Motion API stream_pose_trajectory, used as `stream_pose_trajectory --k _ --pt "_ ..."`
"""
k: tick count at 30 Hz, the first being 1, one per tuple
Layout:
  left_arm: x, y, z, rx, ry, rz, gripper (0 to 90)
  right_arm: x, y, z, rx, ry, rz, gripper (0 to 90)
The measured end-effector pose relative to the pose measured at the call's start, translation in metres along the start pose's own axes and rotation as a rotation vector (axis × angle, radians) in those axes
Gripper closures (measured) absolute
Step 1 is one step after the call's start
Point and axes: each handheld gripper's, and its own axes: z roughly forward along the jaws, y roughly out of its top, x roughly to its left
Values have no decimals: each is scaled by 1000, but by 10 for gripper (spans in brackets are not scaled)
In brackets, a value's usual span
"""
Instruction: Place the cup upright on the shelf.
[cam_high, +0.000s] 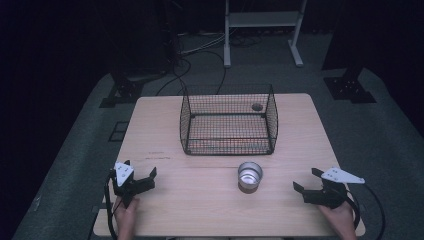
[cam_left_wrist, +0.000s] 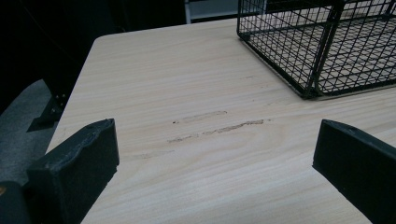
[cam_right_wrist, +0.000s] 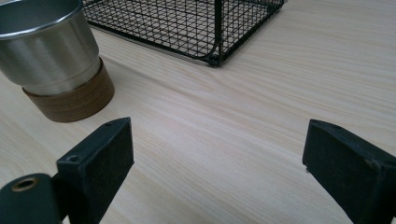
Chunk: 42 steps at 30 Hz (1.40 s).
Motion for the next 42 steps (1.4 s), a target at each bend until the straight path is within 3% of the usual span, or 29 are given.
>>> stream_pose_trajectory --k 9,42 --pt "0 0 0 1 -1 1 0 14 7 2 -2 33 -42 82" --pt "-1 0 -1 2 -7 8 0 41 18 11 20 126 -122 82"
